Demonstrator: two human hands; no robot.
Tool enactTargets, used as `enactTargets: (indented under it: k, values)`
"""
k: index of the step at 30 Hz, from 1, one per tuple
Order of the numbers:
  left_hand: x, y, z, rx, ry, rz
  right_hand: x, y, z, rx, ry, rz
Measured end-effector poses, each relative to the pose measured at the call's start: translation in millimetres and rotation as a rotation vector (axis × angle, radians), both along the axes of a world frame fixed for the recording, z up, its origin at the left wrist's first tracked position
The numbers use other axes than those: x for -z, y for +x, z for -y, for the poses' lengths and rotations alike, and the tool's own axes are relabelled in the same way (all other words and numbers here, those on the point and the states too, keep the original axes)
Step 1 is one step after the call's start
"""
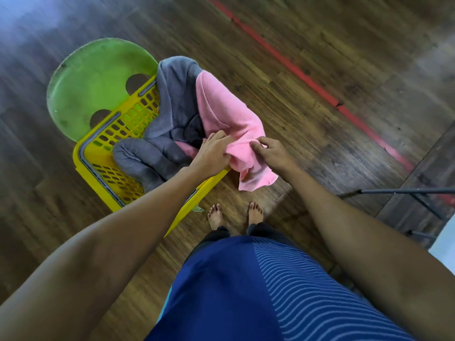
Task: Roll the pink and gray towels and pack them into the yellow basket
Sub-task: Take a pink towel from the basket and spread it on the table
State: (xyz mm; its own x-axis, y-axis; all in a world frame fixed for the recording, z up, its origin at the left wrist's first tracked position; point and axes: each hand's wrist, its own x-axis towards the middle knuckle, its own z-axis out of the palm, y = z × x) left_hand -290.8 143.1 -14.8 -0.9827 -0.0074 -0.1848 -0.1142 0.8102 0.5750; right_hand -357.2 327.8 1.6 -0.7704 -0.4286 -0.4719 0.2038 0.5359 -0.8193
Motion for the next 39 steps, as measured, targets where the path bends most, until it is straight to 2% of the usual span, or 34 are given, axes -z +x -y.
enactTargets:
  k: [3,7,13,19,24,28,32,36,39]
  values:
    - [3,3,2,-0.103,0.047,-0.094,-1,-1,3,0.067,-0.021,0.061]
    - [2,16,-12,-0.442,0.126,-0.182,-4,-2,5,0.173,-0.084,0.158]
    - [8,44,-35,-0.130,0.009,-0.146,-4,-4,9,0.202,-0.005,0.158]
    - [10,25,-35,-0.229,0.067,-0.151,-3,-8,8,0.244,-0.014,0.211]
    - [-1,23,-29,-0.218,0.158,-0.120,0,-20,-8,0.336,0.042,0.020]
    - [-6,25,-27,-0.204,0.212,-0.101,0,-22,-13,0.387,0.015,0.011]
    - [-9,20,-28,-0.201,0.237,-0.076,-7,-15,-14,0.277,-0.098,0.124]
    - [-4,11,-20,-0.279,0.171,-0.155,-15,-12,-18,0.132,-0.160,0.162]
    - [1,1,-15,-0.144,0.148,-0.026,-16,-7,-18,0.015,-0.191,0.149]
